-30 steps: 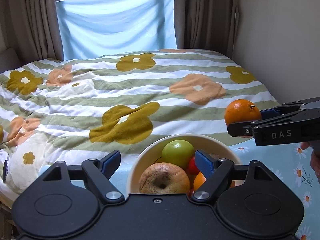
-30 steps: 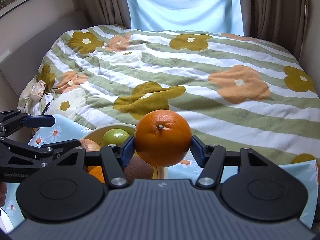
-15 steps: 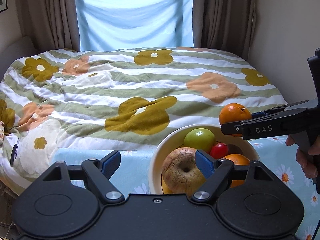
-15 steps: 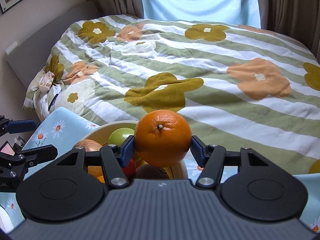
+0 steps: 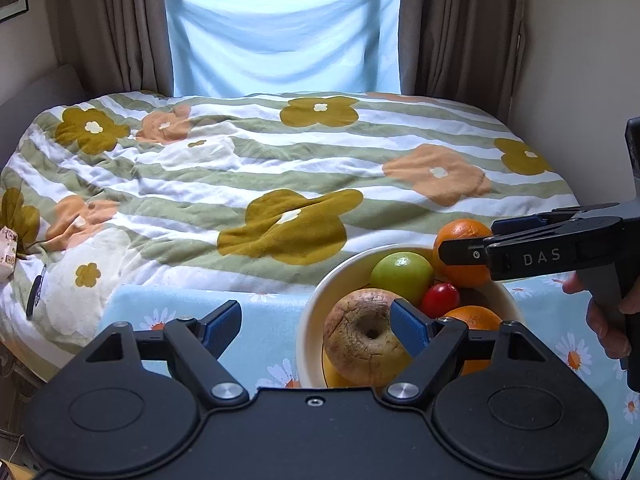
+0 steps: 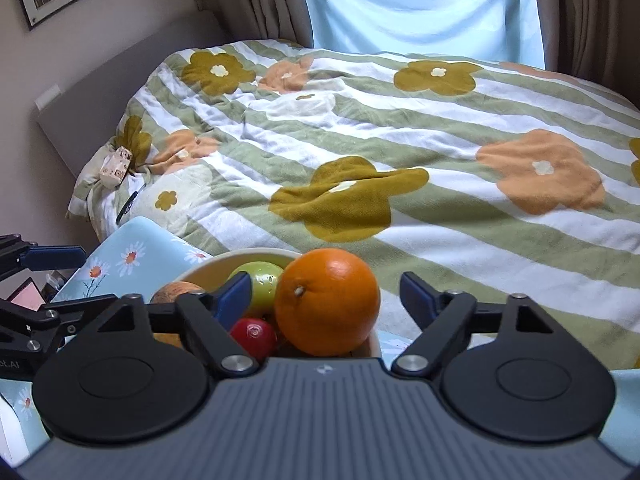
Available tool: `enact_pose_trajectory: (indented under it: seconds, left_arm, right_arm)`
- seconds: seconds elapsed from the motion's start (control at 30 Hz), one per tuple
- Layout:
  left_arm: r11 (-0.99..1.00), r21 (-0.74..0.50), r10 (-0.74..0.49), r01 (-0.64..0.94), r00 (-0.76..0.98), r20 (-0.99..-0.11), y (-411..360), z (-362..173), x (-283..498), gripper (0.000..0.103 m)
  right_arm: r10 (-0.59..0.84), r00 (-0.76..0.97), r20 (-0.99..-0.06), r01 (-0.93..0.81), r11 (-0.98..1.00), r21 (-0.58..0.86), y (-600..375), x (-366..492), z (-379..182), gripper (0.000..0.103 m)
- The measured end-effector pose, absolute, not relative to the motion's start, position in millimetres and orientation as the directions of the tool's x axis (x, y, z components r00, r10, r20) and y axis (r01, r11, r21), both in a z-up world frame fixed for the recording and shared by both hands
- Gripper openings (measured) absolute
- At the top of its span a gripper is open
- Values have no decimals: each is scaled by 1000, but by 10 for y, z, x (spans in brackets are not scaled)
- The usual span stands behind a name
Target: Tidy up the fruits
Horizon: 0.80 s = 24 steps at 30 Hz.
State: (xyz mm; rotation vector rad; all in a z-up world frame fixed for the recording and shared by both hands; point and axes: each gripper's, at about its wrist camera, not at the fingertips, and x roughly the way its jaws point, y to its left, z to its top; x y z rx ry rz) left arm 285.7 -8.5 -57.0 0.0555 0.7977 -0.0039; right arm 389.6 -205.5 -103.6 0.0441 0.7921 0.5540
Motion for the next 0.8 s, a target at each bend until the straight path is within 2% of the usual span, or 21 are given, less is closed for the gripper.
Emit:
enact_pose_trajectory:
  seconds: [0.37, 0.8]
  left_arm:
    - [999, 29, -11, 41, 733, -680, -81, -308, 2601, 85]
    - [991, -23, -117, 130, 790, -602, 18, 169, 1800, 85]
  right_arm:
    - [455, 625, -635, -438, 877, 197, -2083, 3559, -638, 100]
    - [304, 735, -606, -291, 949, 123, -2100, 2286, 223, 101]
